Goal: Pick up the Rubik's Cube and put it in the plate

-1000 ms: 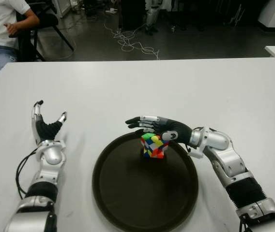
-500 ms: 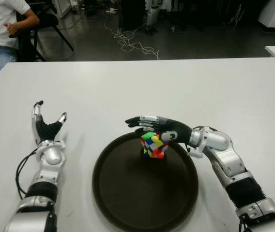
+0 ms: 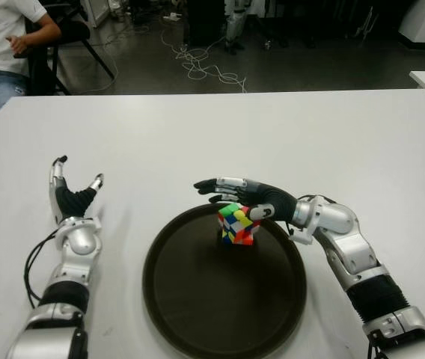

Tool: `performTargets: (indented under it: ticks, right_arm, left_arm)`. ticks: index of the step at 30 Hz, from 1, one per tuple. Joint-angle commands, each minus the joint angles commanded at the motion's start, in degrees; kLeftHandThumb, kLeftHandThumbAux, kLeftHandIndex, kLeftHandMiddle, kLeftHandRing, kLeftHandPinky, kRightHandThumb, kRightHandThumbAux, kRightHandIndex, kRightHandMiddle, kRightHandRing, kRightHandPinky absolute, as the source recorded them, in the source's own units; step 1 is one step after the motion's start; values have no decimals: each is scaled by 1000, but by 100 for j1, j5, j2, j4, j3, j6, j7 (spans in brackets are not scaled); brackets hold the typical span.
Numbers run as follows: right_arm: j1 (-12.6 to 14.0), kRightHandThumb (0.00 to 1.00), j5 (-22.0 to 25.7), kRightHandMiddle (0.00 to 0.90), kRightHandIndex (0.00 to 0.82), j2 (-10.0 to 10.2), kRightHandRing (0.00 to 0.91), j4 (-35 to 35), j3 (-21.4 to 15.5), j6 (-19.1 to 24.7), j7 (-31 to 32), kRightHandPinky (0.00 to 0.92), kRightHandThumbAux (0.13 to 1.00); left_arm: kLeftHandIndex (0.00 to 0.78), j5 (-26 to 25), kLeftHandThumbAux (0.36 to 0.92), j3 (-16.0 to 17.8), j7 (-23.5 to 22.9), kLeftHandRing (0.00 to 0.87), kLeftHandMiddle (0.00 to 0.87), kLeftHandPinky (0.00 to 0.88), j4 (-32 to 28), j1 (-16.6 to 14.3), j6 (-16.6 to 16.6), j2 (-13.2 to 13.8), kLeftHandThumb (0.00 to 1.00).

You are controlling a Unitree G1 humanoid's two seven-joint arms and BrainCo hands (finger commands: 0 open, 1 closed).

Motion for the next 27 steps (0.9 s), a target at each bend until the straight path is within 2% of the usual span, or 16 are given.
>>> performTargets:
  ticks: [3, 6, 9, 12, 13, 15, 16, 17, 18, 19, 20, 21, 27]
  right_arm:
    - [5, 0, -1, 23, 19, 10, 0, 21, -27, -30, -39, 0, 354]
    - [-155, 0, 169, 35, 27, 16, 10, 177, -179, 172, -6, 0, 359]
    - [-369, 0, 659, 48, 40, 57, 20, 381, -484, 670, 162, 0, 368]
    - [-470, 0, 811, 52, 47, 53, 23, 466, -608, 852, 273, 0, 372]
    - [-332, 0, 549, 52, 48, 138, 23, 372, -634, 362, -37, 0, 373]
    - [-156, 0, 211, 21, 19, 252, 9, 258, -669, -264, -426, 0, 497]
    - [-418, 0, 838, 17, 15, -39, 7, 522, -954, 590, 185, 0, 515]
    - [-516, 2, 1215, 10, 10, -303, 4, 427, -1066, 1303, 475, 0, 546]
    - [-572, 1, 1457, 6, 10, -481, 3, 337, -1136, 1785, 656, 0, 534]
    - [-451, 1, 1375, 5, 10, -581, 2, -243, -1171, 1876, 370, 0, 529]
    - [-321, 0, 1202, 3, 15, -593, 1, -701, -1164, 1784, 60, 0, 535]
    - [-307, 0, 1062, 2, 18, -591, 0, -861, -1218, 1625, -132, 0, 540]
    - [-295, 0, 850, 0, 20, -602, 0, -789, -1462, 1163, -412, 0, 609]
  left_arm:
    - [39, -13, 773, 8, -5, 42, 62, 13, 6, -3, 4, -6, 0]
    - [40, -23, 773, 16, -8, 43, 63, 14, 10, -15, 21, -7, 0]
    - [44, -21, 768, 18, 14, 47, 67, 15, -12, -6, 30, -21, 0]
    - [46, -17, 764, 17, 25, 50, 71, 16, -21, 5, 24, -30, 0]
    - [47, -16, 764, 16, 35, 51, 72, 17, -19, 5, 12, -37, 0]
    - [50, -14, 762, 15, 46, 63, 80, 35, -16, 4, -1, -46, 0]
    - [51, -6, 761, 11, 56, 65, 82, 37, -15, 1, -5, -42, 0]
    - [53, 7, 760, 5, 67, 70, 85, 42, -14, -2, -12, -35, 0]
    - [55, 15, 758, 1, 76, 73, 87, 44, -13, -4, -17, -30, 0]
    - [56, 30, 757, -8, 86, 74, 88, 44, -8, -4, -30, -24, 0]
    - [55, 38, 758, -14, 92, 72, 85, 43, -5, -3, -40, -21, 0]
    - [54, 41, 758, -18, 93, 70, 84, 42, -3, -3, -51, -20, 0]
    - [43, 17, 752, -10, 68, 48, 61, 27, -1, -1, -70, -20, 0]
